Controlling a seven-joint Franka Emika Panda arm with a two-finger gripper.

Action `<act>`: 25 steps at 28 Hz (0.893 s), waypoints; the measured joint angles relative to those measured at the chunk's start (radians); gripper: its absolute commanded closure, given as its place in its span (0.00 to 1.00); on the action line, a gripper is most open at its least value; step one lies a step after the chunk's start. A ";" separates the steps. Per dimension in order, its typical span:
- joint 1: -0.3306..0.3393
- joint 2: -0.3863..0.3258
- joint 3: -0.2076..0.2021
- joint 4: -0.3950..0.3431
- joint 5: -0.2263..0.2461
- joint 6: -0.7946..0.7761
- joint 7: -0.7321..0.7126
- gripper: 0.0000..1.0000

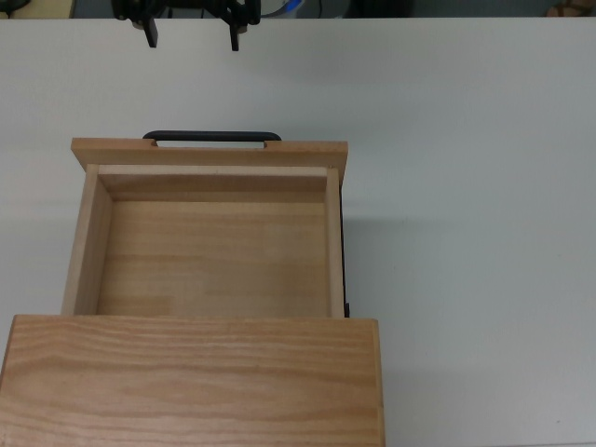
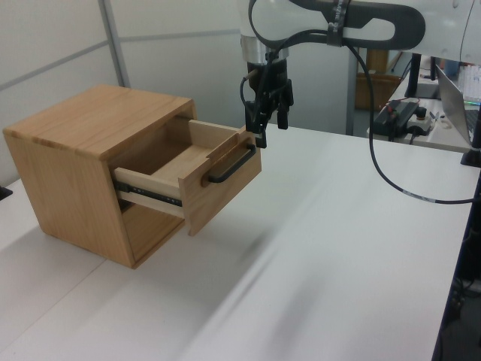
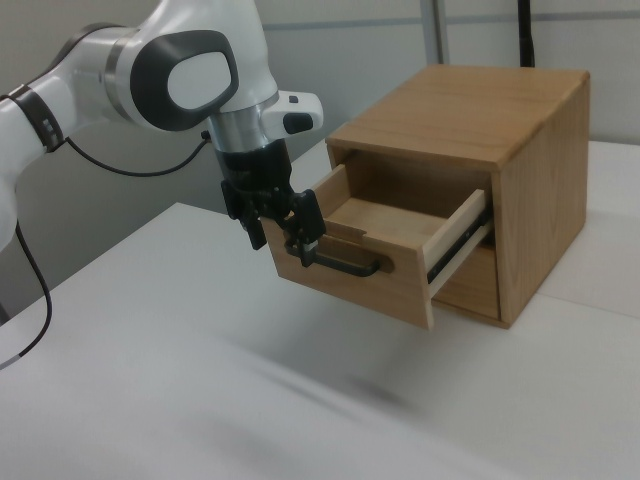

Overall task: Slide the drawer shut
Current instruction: 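Lower the gripper toward the drawer front beside the black handle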

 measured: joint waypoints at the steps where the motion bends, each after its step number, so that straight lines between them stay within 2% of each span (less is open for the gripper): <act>1: 0.000 0.000 0.000 0.000 0.000 0.000 0.000 0.00; 5: 0.000 0.003 0.000 -0.005 0.000 0.015 0.000 0.00; 8: 0.000 0.009 0.001 -0.009 0.000 0.027 0.000 0.08; 11: 0.000 0.013 0.001 -0.010 0.000 0.029 0.000 0.26; 12: 0.000 0.013 0.001 -0.010 0.000 0.029 0.000 0.47; 14: 0.000 0.013 0.001 -0.010 0.000 0.029 0.000 0.67; 17: 0.000 0.013 0.001 -0.010 0.000 0.029 0.000 0.85; 20: 0.000 0.013 0.002 -0.011 0.000 0.029 0.000 0.99; 25: 0.009 0.016 0.003 -0.021 0.000 0.029 0.000 1.00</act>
